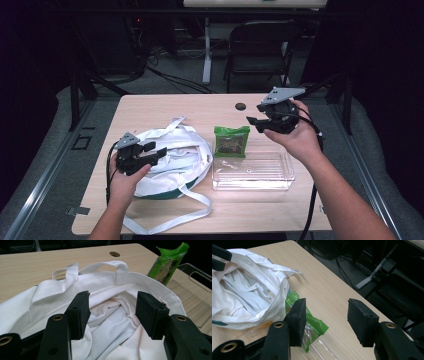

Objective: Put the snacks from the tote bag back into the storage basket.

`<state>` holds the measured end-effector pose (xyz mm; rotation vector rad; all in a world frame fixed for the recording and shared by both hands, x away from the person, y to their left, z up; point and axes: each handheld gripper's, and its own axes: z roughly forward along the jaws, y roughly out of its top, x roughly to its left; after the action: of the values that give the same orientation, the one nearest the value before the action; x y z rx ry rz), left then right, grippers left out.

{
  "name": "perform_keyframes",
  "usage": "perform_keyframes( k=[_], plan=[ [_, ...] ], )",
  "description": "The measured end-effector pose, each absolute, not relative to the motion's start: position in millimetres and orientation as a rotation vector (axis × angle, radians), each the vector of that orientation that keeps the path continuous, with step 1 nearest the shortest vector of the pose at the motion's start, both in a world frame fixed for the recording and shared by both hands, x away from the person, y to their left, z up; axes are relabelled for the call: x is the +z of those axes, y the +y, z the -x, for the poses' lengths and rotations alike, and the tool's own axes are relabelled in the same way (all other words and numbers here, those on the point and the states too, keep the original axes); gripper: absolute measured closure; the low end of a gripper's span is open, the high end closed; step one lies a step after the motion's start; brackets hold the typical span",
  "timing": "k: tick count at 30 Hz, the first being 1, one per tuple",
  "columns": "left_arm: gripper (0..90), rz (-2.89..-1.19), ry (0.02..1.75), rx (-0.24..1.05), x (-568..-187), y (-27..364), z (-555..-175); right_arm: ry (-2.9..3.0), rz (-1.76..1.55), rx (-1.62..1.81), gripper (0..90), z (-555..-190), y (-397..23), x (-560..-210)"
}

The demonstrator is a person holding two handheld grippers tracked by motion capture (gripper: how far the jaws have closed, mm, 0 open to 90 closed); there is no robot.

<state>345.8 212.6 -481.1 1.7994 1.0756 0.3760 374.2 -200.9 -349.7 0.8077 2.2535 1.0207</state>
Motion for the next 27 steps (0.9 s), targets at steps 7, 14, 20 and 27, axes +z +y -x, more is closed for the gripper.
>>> perform_keyframes(
  k=[7, 14, 20, 27],
  plan=[
    [44.9, -1.799, 1.072, 0.378, -480, 213, -346, 2.228, -0.837, 1.034, 50.5, -364, -213, -356],
    [44.9, -1.796, 1.076, 0.375, -480, 214, -346, 2.180, -0.863, 1.107, 50.5, -349, -225, -363],
    [44.9, -1.799, 1.077, 0.376, -480, 214, -345, 2.175, -0.875, 1.127, 50.3, -337, -230, -373],
    [44.9, -1.798, 1.079, 0.381, -480, 215, -345, 2.172, -0.887, 1.133, 49.9, -325, -235, -388]
  ],
)
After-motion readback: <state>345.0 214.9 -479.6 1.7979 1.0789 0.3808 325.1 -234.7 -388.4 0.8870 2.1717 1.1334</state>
